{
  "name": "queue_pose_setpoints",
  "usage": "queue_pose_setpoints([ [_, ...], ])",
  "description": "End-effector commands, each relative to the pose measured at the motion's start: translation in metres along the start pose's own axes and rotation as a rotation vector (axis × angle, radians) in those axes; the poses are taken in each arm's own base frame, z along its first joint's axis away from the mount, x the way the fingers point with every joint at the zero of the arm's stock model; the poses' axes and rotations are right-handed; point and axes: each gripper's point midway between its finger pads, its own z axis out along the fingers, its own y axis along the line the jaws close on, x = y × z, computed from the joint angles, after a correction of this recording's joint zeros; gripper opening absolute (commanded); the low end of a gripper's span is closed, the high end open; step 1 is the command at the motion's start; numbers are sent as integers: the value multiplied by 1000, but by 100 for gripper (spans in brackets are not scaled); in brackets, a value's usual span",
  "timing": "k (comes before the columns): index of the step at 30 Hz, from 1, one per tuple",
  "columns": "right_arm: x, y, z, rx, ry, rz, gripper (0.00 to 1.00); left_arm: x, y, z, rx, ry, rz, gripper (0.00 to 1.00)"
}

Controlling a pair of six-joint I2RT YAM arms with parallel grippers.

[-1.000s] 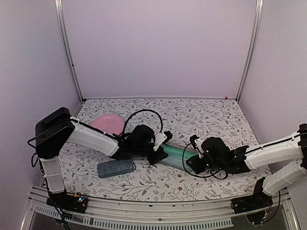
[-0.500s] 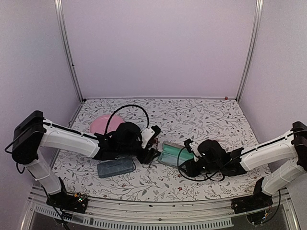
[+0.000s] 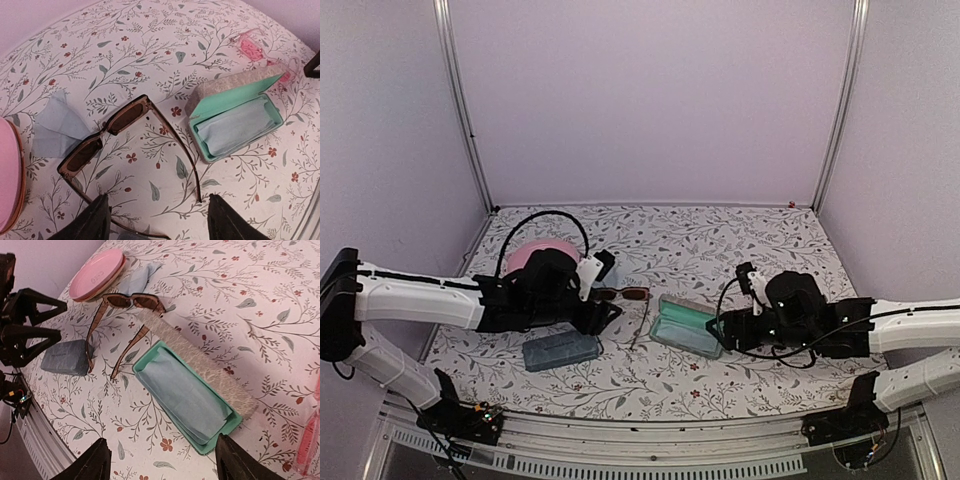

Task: Organize the sunglasses
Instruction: Pick up the sunglasses from the center of the board.

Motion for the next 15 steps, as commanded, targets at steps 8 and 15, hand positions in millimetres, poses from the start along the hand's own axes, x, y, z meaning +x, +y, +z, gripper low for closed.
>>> queue_pose_setpoints([
  [8,11,-107,-59,428,18,301,79,0,12,-12,-25,-22,-40,68],
  [15,19,-140,-70,476,-5,467,80,-1,7,-10,7,-25,-30,68],
])
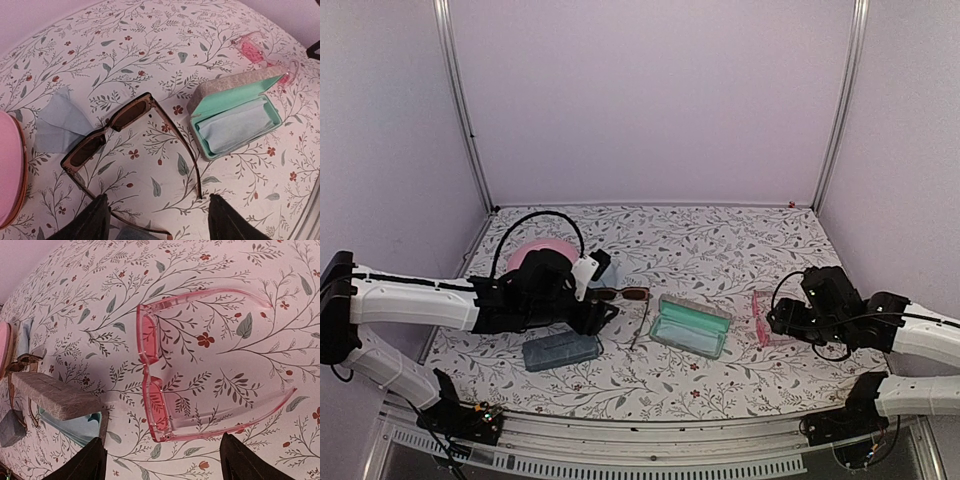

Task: Organize the sunglasses
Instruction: Pick up the sunglasses from the center of the board.

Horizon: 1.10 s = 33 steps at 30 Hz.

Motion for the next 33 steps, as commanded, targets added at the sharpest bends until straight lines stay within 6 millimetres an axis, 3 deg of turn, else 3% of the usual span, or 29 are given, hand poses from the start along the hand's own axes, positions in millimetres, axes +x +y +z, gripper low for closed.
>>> queue_pose_setpoints([
  [1,9,-21,2,48,45,102,80,-5,0,-2,20,-23,-5,68],
  [6,18,-45,11,113,95,156,82,-5,-1,-2,31,-36,1,68],
  [16,29,-69,26,151,109,257,84,-8,-5,-1,53,-51,22,68],
  [28,17,-71,54,105,112,282,81,0,2,-3,18,-48,21,68],
  [33,3,-68,65,97,107,252,75,0,6,-4,-3,-49,30,68],
])
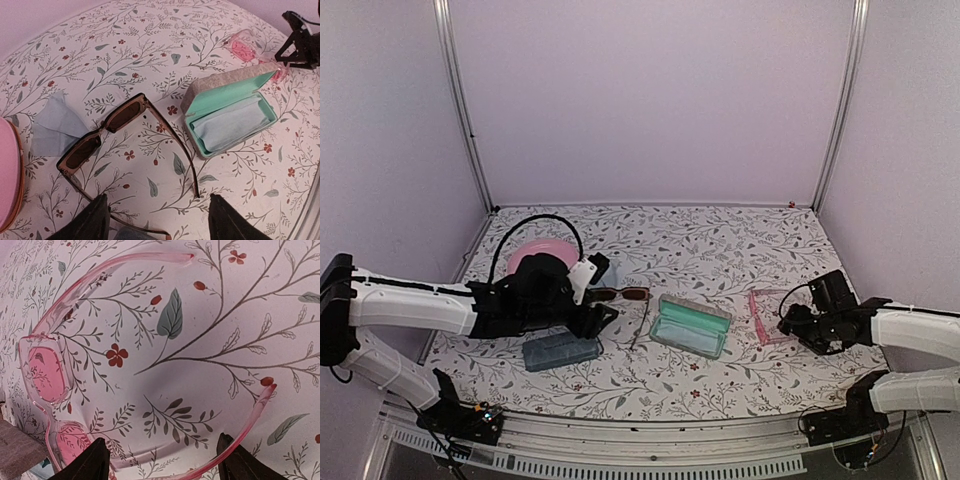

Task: Organize the sunglasses
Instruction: Pick up the sunglasses from the center of the board.

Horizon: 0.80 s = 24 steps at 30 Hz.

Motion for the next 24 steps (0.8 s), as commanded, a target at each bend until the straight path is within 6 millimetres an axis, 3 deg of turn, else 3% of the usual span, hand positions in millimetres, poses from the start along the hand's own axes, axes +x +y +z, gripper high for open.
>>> queue_pose_setpoints([
  [1,-15,17,6,-41,-12,-46,73,-4,10,-3,-36,-20,6,68],
  [10,-50,23,28,11,-12,-133,47,-5,12,0,-49,-13,18,68],
  [24,-103,33,46,59,-50,-211,15,-8,13,9,-63,4,33,69],
])
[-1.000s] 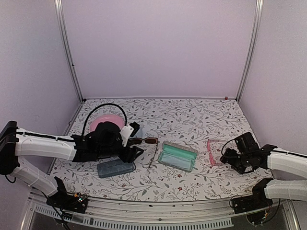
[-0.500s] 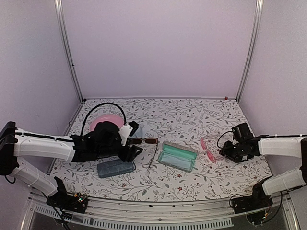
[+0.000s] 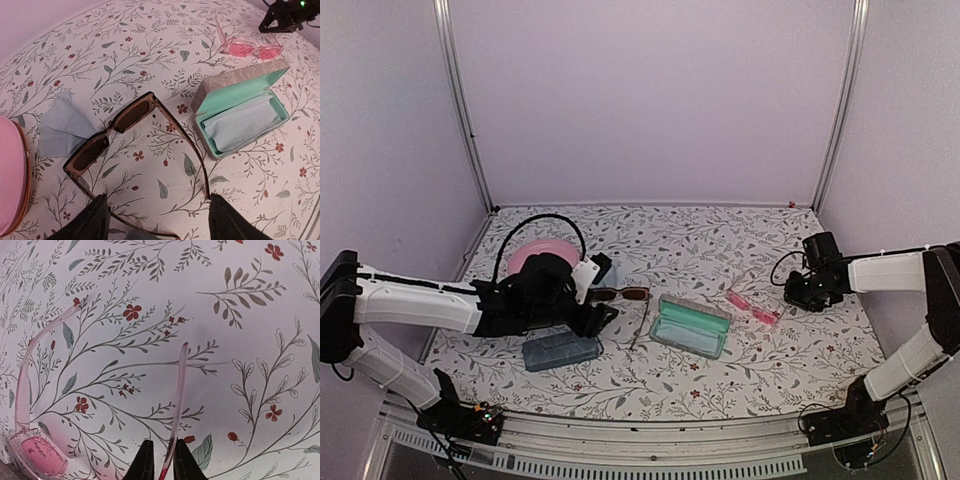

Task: Organize the sunglasses
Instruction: Pick up the sunglasses from the center of the board.

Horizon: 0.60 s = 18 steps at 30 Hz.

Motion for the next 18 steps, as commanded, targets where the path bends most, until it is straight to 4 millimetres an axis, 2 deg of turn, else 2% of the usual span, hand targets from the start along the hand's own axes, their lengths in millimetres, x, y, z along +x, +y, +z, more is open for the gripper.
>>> queue_pose_setpoints([
  [1,-19,5,4,6,-27,-51,13,-9,6,4,-22,-7,8,69],
  [9,-53,13,-8,26,-91,-83,7,-14,6,6,-19,-15,4,69],
  [16,-89,33,-46,-18,-188,-106,1,-30,5,4,-16,-46,-14,70],
  [18,-94,42,-57,-62,-203,-115,0,-38,3,3,-5,-63,-27,77],
])
